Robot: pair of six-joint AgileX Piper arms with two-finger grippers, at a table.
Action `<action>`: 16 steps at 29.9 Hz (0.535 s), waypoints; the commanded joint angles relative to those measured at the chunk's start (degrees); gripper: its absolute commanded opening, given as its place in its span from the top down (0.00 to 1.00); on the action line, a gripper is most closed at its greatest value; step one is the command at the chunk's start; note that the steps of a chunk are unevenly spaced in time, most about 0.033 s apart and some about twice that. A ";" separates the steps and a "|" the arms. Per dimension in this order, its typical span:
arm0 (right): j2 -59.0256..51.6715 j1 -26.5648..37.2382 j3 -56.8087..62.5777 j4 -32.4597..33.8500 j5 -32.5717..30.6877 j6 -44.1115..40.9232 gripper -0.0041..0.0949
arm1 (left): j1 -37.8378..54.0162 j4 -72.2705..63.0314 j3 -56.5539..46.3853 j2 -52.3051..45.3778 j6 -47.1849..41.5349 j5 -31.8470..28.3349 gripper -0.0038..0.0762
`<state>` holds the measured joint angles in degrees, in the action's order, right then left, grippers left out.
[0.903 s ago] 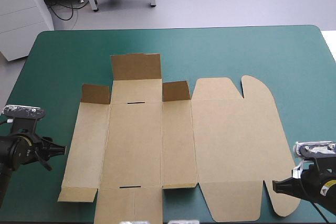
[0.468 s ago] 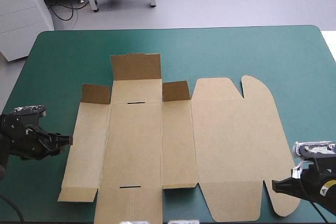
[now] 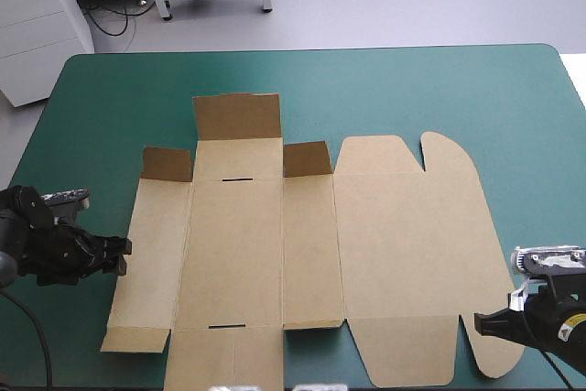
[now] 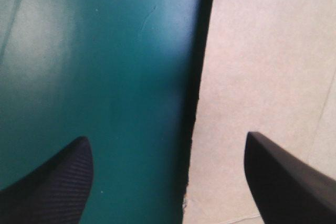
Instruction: Fold the box
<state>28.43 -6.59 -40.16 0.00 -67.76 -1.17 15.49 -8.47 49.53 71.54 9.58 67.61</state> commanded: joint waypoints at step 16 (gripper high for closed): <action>0.42 0.45 -1.28 0.00 3.09 0.69 0.96 | 0.27 -12.48 1.26 6.05 7.29 3.87 0.24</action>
<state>28.43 -6.59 -40.16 0.00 -67.60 -1.11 15.49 -20.05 49.48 78.57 16.63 69.39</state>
